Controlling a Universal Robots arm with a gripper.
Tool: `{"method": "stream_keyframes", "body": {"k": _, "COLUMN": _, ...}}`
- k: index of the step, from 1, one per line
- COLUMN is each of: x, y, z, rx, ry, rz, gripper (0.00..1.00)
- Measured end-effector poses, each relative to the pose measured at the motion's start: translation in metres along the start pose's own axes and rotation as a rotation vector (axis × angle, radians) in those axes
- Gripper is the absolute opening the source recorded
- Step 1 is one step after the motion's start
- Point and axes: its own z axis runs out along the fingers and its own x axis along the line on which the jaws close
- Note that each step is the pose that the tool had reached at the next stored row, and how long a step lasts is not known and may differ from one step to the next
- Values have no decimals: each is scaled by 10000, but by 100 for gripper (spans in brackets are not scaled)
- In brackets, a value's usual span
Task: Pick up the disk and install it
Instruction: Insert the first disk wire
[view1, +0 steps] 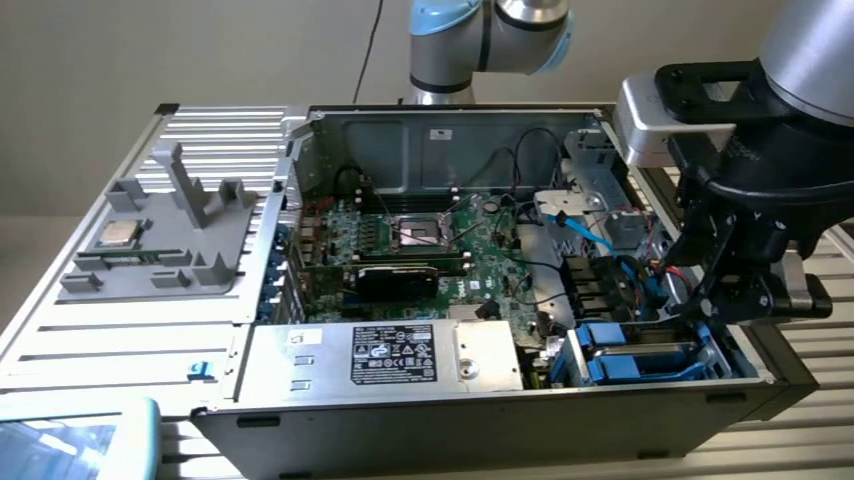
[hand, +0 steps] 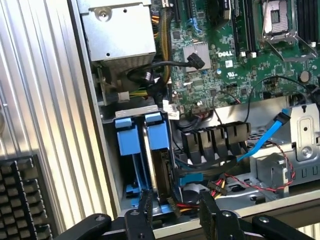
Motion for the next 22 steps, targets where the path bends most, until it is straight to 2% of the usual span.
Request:
{"method": "stream_keyframes", "body": {"k": 5, "x": 7, "y": 3, "z": 42, "rx": -104, "ry": -90, "rz": -659, "gripper": 50}}
{"method": "stream_keyframes", "body": {"k": 9, "x": 19, "y": 8, "z": 101, "rx": -203, "ry": -134, "rz": -1043, "gripper": 50}}
{"method": "stream_keyframes", "body": {"k": 11, "x": 22, "y": 2, "z": 116, "rx": -231, "ry": -153, "rz": -1211, "gripper": 50}}
{"method": "stream_keyframes", "body": {"k": 14, "x": 25, "y": -21, "z": 138, "rx": -262, "ry": -174, "rz": -1375, "gripper": 50}}
{"method": "stream_keyframes", "body": {"k": 21, "x": 47, "y": -73, "z": 199, "rx": -375, "ry": -225, "rz": -1578, "gripper": 48}}
{"method": "stream_keyframes", "body": {"k": 22, "x": 52, "y": -82, "z": 207, "rx": -399, "ry": -241, "rz": -1584, "gripper": 40}}
